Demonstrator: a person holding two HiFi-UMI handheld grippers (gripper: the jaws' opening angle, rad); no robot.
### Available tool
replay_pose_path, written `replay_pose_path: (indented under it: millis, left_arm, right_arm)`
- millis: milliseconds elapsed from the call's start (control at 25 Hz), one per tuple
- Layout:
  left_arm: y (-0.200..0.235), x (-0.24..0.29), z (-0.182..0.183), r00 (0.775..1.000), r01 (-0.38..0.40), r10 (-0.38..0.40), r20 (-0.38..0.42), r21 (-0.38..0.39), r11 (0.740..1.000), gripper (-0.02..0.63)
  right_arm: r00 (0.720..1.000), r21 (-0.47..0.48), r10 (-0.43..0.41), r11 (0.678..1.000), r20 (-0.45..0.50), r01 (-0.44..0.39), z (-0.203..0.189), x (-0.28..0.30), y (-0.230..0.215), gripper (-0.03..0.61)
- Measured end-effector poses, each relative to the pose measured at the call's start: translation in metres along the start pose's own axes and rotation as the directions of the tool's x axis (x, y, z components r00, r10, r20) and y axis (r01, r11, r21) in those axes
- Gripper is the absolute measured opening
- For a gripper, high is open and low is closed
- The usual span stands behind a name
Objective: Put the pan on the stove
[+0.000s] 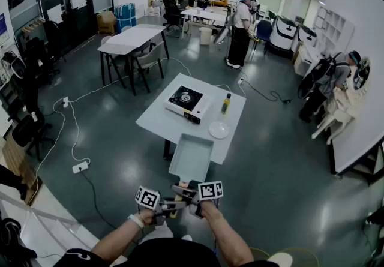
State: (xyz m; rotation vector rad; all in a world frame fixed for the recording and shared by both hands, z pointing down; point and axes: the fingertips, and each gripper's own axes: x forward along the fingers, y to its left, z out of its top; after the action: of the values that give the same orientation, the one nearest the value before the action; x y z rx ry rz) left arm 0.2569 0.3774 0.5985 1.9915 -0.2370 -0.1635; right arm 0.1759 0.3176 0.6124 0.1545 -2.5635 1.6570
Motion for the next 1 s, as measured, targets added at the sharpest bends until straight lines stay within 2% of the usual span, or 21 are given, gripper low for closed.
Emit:
replay_pose_path:
  millis: [320, 480, 680, 840, 920, 1000]
  left_arm:
    - [0.001, -0.007, 0.004, 1.000, -0.006, 0.006, 0.000, 0.022, 1.000, 0.084]
    - [0.006, -0.010, 0.009, 1.000, -0.008, 0.007, 0.003, 0.019, 1.000, 0.084]
    - [0.015, -0.017, 0.018, 1.000, -0.013, 0.013, 0.004, 0.018, 1.000, 0.086]
    - [0.019, -0.023, 0.029, 1.000, -0.001, 0.001, 0.006, 0.014, 1.000, 0.086]
    - [0.021, -0.027, 0.034, 1.000, -0.009, 0.010, 0.008, -0.019, 1.000, 0.086]
    - [0.024, -0.032, 0.037, 1.000, -0.027, 0.028, 0.010, -0.094, 0.995, 0.086]
  right_arm:
    - [1.000, -0.026, 0.009, 1.000, -0.003, -0.009, 0.002, 0.008, 0.003, 0.201]
    - [1.000, 0.037, 0.009, 0.999, -0.001, -0.009, 0.003, 0.012, 0.001, 0.201]
    - [1.000, -0.025, 0.017, 1.000, -0.006, -0.017, 0.015, 0.023, -0.005, 0.201]
    - [1.000, 0.029, -0.009, 1.000, -0.008, 0.010, 0.020, 0.031, -0.012, 0.201]
    - [1.000, 0.038, -0.012, 0.999, -0.004, 0.012, 0.026, 0.036, -0.012, 0.201]
    - [1.000, 0.012, 0.006, 1.000, 0.003, -0.006, 0.035, 0.043, -0.012, 0.201]
